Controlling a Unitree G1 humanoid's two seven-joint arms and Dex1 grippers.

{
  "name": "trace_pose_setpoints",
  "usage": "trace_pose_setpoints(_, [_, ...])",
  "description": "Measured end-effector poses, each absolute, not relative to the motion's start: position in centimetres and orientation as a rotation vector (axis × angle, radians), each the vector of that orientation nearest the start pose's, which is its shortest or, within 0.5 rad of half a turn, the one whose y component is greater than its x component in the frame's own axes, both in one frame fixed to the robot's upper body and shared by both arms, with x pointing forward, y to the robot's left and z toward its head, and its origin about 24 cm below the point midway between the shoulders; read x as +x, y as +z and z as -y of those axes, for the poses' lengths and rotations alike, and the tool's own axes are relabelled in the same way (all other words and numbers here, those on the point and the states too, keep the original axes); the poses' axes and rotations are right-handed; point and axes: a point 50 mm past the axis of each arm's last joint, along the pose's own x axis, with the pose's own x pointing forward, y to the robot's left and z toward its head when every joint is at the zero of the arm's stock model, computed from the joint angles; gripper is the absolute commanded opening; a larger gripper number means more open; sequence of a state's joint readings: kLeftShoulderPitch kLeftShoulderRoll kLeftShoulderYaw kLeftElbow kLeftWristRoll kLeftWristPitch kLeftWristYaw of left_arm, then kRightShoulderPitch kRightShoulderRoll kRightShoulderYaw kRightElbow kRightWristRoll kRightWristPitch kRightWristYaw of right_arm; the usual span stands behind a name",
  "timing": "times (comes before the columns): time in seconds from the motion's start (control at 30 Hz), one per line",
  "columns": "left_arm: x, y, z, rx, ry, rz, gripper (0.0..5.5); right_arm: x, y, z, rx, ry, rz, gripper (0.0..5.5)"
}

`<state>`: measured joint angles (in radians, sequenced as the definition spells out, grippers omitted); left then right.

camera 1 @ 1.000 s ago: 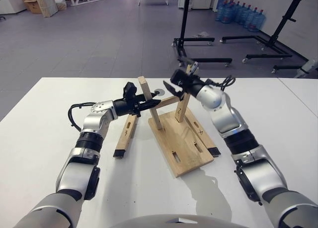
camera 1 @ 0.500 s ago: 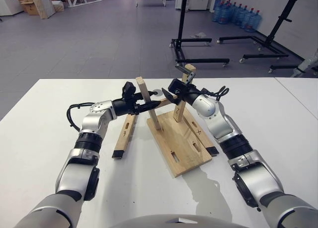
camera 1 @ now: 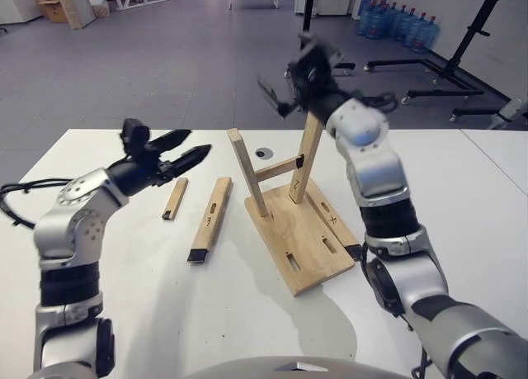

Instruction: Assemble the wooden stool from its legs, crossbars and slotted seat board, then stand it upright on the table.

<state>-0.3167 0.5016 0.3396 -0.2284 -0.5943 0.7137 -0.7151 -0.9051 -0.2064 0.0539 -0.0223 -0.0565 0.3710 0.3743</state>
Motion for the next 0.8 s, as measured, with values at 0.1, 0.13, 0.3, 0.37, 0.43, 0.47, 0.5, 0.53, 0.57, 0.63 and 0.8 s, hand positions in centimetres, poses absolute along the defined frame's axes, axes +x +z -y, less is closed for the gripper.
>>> trace_pose_setpoints(0.1, [26.3, 15.5, -24.5, -0.089, -0.390, -0.151, 3.82, 32.7, 31.4, 11.9, -0.259, 0.446, 0.493, 5.19])
trace_pose_setpoints(0.13, [26.0, 15.0, -24.9, -0.085, -0.300, -0.198, 3.82, 32.5, 32.0, 13.7, -0.220, 0.410, 0.471, 5.19])
trace_pose_setpoints(0.3, [26.3, 11.9, -24.5, -0.027, -0.132, -0.390, 3.82, 31.4, 31.0, 20.9, -0.010, 0.254, 0.301, 5.19])
trace_pose_setpoints(0.37, [26.9, 10.2, -24.1, 0.011, -0.128, -0.430, 3.82, 31.6, 29.1, 22.1, 0.068, 0.210, 0.222, 5.19])
trace_pose_setpoints(0.43, [27.3, 8.2, -24.0, 0.023, -0.132, -0.465, 3.82, 32.1, 27.4, 22.6, 0.128, 0.181, 0.156, 5.19])
trace_pose_setpoints(0.47, [27.4, 7.6, -24.2, 0.031, -0.125, -0.475, 3.82, 32.2, 27.1, 22.4, 0.138, 0.180, 0.147, 5.19])
trace_pose_setpoints(0.5, [27.7, 6.6, -24.8, 0.045, -0.105, -0.490, 3.82, 32.3, 26.7, 22.1, 0.142, 0.184, 0.137, 5.19])
trace_pose_setpoints(0.53, [27.7, 5.8, -25.2, 0.058, -0.086, -0.507, 3.82, 32.4, 26.3, 21.8, 0.142, 0.187, 0.126, 5.19])
trace_pose_setpoints(0.57, [27.8, 4.7, -25.8, 0.077, -0.069, -0.526, 3.82, 32.5, 25.5, 21.5, 0.141, 0.188, 0.104, 5.19])
trace_pose_setpoints(0.63, [28.3, 4.0, -26.1, 0.094, -0.075, -0.527, 3.82, 32.6, 24.3, 21.2, 0.143, 0.186, 0.068, 5.19])
trace_pose_setpoints(0.8, [30.6, 4.6, -25.5, 0.074, -0.130, -0.469, 3.82, 32.7, 24.5, 20.8, 0.142, 0.195, 0.090, 5.19])
